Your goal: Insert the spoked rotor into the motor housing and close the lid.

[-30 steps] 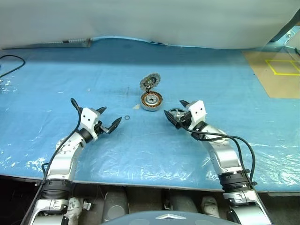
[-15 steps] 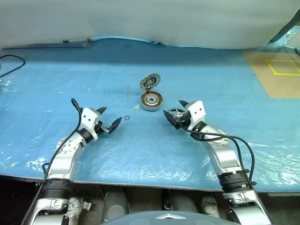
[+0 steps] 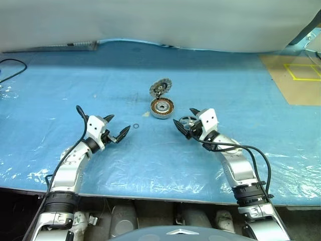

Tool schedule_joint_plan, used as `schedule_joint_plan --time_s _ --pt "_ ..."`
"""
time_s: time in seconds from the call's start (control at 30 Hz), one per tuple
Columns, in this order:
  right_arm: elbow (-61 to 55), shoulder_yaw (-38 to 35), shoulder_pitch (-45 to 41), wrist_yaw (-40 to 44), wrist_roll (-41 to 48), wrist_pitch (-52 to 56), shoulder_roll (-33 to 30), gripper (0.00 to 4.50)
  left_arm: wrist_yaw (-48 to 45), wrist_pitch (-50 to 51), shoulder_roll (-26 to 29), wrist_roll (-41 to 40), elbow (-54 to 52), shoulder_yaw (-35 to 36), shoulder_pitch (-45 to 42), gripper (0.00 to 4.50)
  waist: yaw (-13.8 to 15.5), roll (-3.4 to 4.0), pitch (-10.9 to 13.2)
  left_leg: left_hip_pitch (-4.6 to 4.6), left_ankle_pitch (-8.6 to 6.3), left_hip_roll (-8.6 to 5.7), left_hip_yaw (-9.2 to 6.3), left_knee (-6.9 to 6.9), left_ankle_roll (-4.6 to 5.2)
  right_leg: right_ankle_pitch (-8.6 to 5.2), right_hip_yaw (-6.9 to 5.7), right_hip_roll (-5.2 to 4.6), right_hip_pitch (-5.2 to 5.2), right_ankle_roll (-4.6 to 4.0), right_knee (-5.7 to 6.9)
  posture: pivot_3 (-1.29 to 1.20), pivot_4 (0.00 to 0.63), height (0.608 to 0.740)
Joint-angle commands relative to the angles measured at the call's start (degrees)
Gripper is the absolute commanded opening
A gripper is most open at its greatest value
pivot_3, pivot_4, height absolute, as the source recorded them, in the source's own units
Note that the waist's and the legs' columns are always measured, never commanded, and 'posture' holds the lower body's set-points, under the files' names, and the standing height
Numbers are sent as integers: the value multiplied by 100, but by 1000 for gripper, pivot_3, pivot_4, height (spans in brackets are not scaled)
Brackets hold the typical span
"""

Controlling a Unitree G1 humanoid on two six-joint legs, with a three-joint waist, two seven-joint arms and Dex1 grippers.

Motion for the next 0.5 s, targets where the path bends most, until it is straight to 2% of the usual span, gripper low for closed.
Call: schedule_joint_plan --time_s 0.03,0.3,0.5 --pt "-144 -7 -89 33 -17 -81 -32 4475 70 -164 0 35 -78 35 -6 4500 0 0 0 0 0 0 0 0 0 0 0 0 0 0 0 0 150 740" --pt "-284 316 -502 116 -325 271 -140 4475 58 -185 -42 61 -106 -18 55 4500 -12 0 0 1 0 0 0 0 0 0 0 0 0 0 0 0 150 740" --pt "-504 823 -1412 681 -466 1459 -337 4475 29 -199 -98 56 -77 -40 73 4500 -16 0 0 0 0 0 0 1 0 1 0 1 -1 2 2 0 150 740"
